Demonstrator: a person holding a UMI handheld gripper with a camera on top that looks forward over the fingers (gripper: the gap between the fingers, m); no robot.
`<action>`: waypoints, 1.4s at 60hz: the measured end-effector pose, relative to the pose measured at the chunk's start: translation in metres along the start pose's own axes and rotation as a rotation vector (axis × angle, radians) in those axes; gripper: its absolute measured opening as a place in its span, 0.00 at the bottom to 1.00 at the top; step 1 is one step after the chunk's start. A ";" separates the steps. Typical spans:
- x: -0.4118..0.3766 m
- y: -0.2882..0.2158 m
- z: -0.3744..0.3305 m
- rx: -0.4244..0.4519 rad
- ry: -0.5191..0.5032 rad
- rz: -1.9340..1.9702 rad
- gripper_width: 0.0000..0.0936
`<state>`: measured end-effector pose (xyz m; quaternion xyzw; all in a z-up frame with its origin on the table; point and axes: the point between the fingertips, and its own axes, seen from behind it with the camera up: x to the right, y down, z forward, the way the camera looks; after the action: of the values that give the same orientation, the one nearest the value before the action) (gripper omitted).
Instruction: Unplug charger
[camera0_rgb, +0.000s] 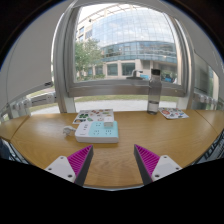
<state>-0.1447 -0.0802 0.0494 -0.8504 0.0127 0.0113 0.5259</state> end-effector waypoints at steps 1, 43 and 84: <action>-0.001 -0.002 0.004 0.001 -0.002 -0.003 0.88; -0.012 -0.053 0.165 -0.062 0.153 -0.016 0.17; 0.184 -0.121 0.099 0.045 0.192 0.043 0.13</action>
<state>0.0428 0.0608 0.1069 -0.8351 0.0814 -0.0594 0.5409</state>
